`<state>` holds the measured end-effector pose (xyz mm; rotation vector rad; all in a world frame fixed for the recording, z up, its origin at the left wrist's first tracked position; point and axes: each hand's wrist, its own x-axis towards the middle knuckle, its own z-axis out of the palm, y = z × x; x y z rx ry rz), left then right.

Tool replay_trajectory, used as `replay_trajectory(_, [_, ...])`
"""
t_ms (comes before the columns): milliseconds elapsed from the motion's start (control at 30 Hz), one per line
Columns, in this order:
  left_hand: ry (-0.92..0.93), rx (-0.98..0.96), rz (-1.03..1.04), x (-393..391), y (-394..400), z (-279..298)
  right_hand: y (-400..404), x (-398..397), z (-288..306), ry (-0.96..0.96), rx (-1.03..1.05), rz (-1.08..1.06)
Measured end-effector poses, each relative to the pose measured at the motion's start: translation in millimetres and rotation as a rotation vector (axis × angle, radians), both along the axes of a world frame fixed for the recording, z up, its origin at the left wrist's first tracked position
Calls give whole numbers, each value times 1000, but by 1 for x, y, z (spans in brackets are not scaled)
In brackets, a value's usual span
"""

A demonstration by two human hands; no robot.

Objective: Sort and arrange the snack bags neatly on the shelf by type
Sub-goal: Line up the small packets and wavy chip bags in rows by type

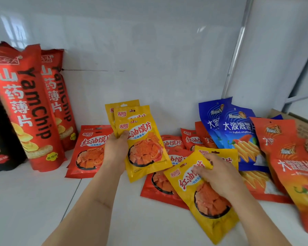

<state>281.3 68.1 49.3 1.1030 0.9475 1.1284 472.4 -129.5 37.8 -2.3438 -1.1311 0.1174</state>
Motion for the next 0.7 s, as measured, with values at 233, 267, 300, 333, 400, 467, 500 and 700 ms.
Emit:
replay_trajectory(233, [21,75,5,-18,-1,-3,23,-14,25,682,571,164])
replay_trajectory(267, [-13,51,-18,-19,-2,-3,32,-25,28,698,597,180])
replay_trajectory(300, [-44,23,-43,-19,-3,-3,43,-36,28,673,599,192])
replay_trajectory(333, [-71,-4,-70,-20,-4,-3,55,-46,28,628,586,200])
replay_trajectory(400, [-120,-51,-133,-22,-6,-2,75,-64,22,536,544,207])
replay_trajectory(467, [-159,-100,-179,-25,-7,0,92,-74,13,476,509,192])
replay_trajectory(500, [-169,-122,-183,-28,-6,0,99,-78,10,448,491,182])
replay_trajectory(700, [-124,-141,-154,-41,-1,0,126,-98,-9,352,423,108])
